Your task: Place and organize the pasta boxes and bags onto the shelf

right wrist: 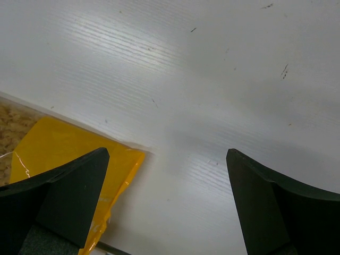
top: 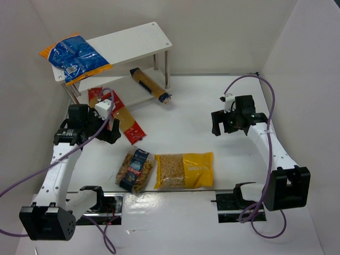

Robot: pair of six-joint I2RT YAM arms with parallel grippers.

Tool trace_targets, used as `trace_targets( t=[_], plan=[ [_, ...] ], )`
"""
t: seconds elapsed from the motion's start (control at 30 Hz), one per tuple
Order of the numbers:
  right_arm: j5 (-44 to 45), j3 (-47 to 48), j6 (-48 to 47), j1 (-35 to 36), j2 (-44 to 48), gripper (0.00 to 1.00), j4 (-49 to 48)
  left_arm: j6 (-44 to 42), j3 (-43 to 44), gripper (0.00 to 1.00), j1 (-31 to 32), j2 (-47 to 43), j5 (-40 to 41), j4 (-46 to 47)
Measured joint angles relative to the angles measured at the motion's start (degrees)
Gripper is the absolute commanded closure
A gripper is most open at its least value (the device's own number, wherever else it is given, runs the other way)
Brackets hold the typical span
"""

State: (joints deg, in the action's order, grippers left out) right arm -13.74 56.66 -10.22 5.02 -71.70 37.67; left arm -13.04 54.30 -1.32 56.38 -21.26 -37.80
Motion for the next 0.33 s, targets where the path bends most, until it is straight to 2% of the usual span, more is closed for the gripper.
trace_targets(
  t=[0.13, 0.33],
  plan=[
    [0.00, 0.00, 0.00, 0.00, 0.09, 0.00, 0.00, 1.33, 0.00, 0.00, 0.52, 3.17, 1.75, 0.35],
    [0.02, 0.00, 0.00, 0.00, 0.66, 0.00, -0.07, 2.69, -0.22, 0.00, 0.68, 2.25, 3.10, 0.96]
  ],
)
